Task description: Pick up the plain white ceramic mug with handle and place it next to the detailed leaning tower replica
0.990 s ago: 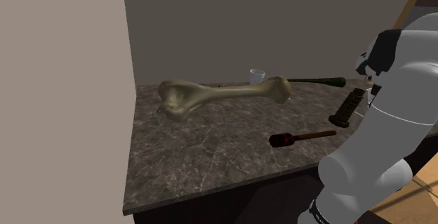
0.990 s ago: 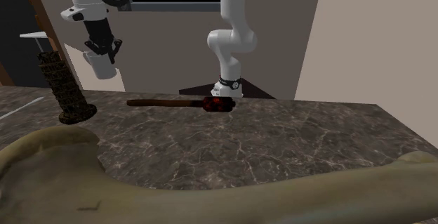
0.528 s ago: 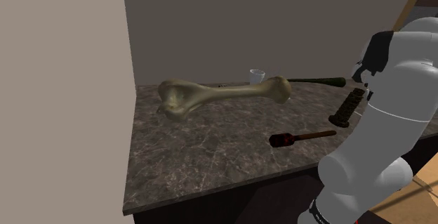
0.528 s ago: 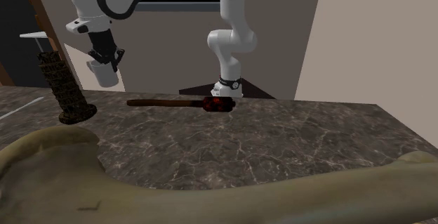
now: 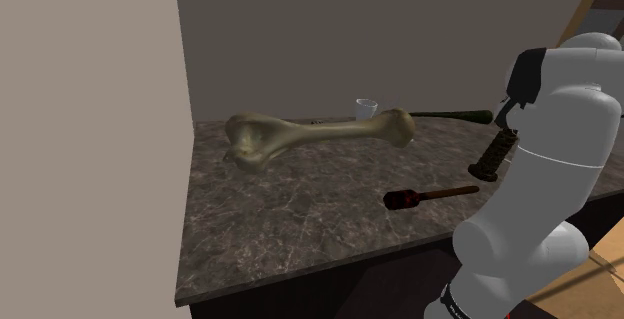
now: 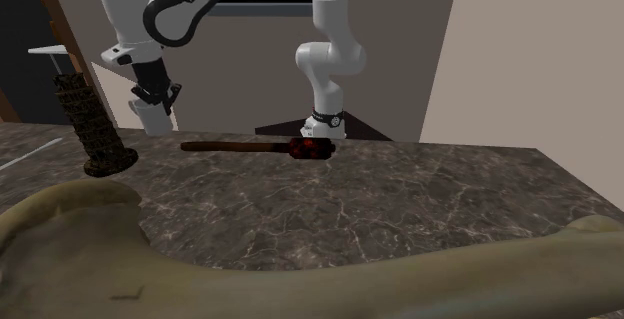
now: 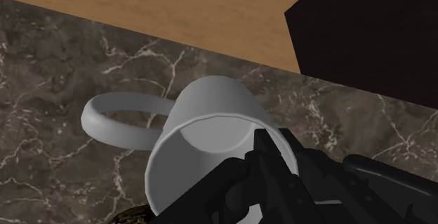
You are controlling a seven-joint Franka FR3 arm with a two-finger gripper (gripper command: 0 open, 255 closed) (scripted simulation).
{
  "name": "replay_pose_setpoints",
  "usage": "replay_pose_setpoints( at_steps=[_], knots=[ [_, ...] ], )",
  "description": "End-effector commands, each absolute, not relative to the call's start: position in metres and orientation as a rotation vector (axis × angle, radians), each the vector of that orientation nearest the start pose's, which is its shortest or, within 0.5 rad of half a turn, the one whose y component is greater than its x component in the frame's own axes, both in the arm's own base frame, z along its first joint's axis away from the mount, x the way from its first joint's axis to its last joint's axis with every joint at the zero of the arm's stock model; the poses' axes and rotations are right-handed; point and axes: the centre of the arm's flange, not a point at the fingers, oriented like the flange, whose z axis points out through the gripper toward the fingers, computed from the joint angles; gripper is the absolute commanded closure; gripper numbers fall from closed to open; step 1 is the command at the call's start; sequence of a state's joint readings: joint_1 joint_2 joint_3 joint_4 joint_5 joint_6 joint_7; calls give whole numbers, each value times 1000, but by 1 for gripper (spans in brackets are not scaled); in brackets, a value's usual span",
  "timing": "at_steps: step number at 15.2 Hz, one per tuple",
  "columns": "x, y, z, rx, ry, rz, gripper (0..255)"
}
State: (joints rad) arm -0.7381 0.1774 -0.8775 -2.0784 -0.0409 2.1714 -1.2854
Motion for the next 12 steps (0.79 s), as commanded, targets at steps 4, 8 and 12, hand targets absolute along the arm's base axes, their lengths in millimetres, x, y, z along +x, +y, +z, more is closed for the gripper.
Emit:
replay_pose_setpoints(
  at_steps=[4,8,12],
  knots=[
    [-18,-564,359,-3094,468,268,255],
    [-18,-564,359,-3094,468,268,255],
    [-18,-564,359,-3094,468,268,0]
  ],
)
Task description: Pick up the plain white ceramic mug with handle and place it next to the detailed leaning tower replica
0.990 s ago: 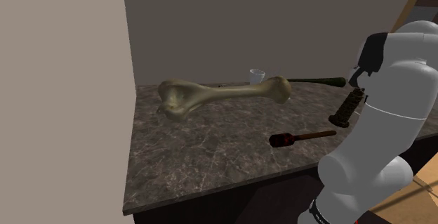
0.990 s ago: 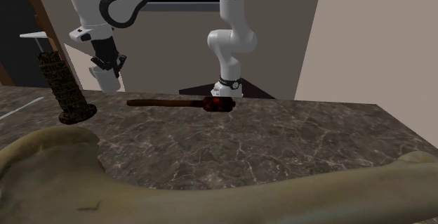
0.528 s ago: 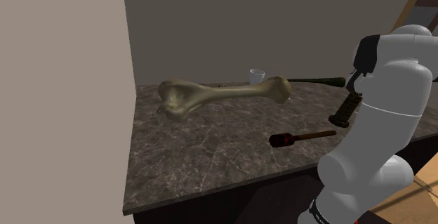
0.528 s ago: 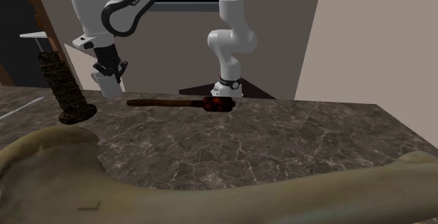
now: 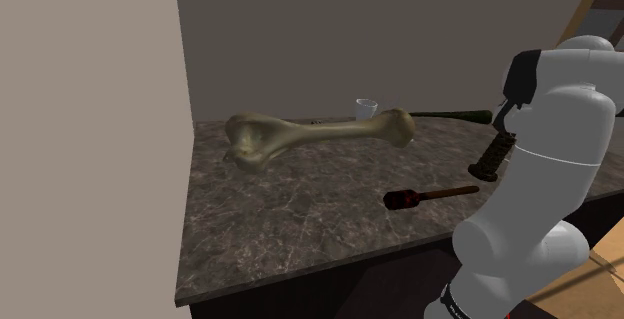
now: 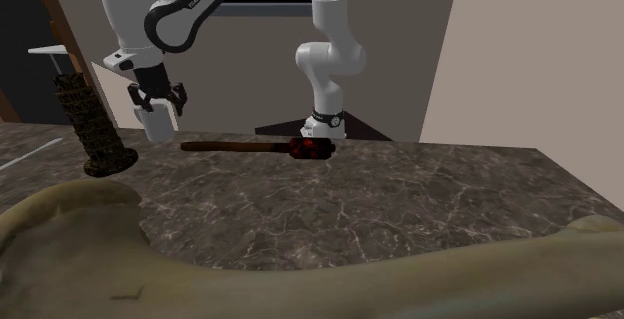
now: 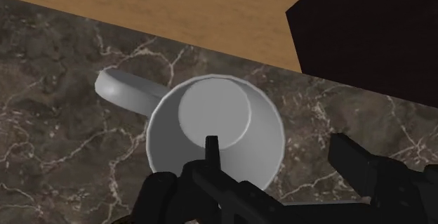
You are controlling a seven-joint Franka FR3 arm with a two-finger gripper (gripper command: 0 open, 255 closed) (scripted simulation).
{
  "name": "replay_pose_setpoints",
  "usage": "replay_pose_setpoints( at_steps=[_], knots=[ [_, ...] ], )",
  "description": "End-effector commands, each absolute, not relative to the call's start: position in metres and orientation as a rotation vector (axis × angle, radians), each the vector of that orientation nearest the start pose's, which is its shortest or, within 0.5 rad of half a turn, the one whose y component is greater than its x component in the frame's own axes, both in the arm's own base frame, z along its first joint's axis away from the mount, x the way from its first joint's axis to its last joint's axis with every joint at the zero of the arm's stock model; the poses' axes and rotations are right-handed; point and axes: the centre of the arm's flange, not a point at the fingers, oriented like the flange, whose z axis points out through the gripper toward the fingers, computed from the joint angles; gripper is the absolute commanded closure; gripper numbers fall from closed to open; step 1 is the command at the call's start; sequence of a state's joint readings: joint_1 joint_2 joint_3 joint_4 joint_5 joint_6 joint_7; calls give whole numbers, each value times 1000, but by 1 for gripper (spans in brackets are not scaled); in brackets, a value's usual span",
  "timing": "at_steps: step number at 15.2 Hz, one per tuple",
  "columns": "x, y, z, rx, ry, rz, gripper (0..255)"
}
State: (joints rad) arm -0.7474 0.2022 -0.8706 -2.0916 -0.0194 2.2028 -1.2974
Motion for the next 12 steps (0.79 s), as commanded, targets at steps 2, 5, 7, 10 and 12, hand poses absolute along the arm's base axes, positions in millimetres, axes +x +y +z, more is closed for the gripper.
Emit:
replay_pose_setpoints(
  at_steps=[2,5,7,10,12],
  knots=[
    [-18,-564,359,-3094,468,268,0],
    [-13,-565,385,-3094,468,268,0],
    [-9,-565,408,-3094,468,268,0],
    [-9,-565,408,-3094,468,268,0],
    [-9,-565,408,-3094,468,268,0]
  ],
)
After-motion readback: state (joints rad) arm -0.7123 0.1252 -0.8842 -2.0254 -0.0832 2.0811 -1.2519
